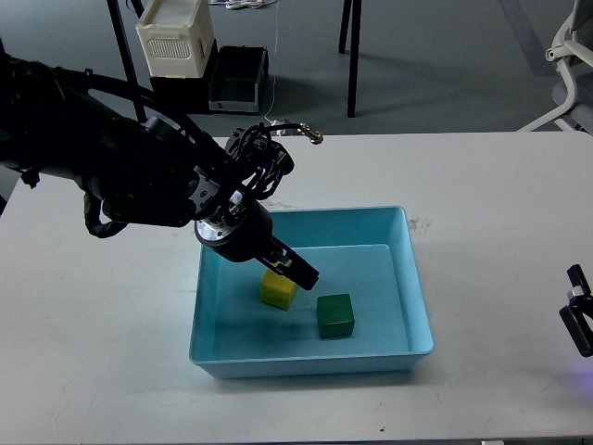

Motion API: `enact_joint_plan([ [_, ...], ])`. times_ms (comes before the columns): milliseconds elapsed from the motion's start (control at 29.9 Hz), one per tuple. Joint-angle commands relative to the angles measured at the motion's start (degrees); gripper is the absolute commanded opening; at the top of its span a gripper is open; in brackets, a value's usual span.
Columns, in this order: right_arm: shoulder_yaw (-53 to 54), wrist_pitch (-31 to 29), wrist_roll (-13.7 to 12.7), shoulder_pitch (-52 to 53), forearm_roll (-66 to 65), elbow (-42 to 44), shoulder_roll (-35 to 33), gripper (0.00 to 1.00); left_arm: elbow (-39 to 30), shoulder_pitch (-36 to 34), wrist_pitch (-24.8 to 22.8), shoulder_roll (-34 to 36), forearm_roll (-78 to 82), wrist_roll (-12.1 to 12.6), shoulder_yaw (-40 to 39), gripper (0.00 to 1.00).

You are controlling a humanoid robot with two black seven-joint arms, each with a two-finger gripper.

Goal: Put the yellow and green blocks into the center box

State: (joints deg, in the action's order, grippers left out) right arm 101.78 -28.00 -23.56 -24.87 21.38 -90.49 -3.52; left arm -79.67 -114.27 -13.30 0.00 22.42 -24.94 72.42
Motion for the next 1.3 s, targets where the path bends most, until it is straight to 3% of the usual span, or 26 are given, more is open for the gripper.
enact_joint_plan([
  [0,0.0,0.0,0.0,0.0,0.1,0.0,0.0,1.0,0.6,0.0,0.5,0.0,-0.2,0.0,0.0,0.91],
  [234,0.1,0.0,0.0,0.0,0.1,-0.1,-0.1,1.0,8.1,1.0,3.7,0.0,-5.8,-0.7,-2.7,0.91],
  [435,0.3,0.0,0.0,-0.1,0.1,-0.1,-0.1,1.0,11.4,2.5,4.9,0.3,-8.6,-0.8,-10.3,0.91],
  [602,0.1,0.0,0.0,0.0,0.1,0.0,0.0,1.0,15.3,6.5,4.6,7.0,-10.2,-0.8,-21.9,0.91],
  [802,0.0,0.0,0.0,0.1,0.0,0.0,0.0,1.0,15.9,8.6,4.9,12.6,-19.1,-3.1,-30.8,0.91],
  [969,0.1,0.0,0.0,0.1,0.1,0.0,0.0,1.0,17.1,10.1,4.8,17.4,-22.5,-3.1,-36.2,0.91],
  [1270,0.2,0.0,0.1,0.1,0.1,-0.2,0.0,1.0,22.5,17.8,4.2,20.9,-22.5,-3.1,-48.7,0.92],
])
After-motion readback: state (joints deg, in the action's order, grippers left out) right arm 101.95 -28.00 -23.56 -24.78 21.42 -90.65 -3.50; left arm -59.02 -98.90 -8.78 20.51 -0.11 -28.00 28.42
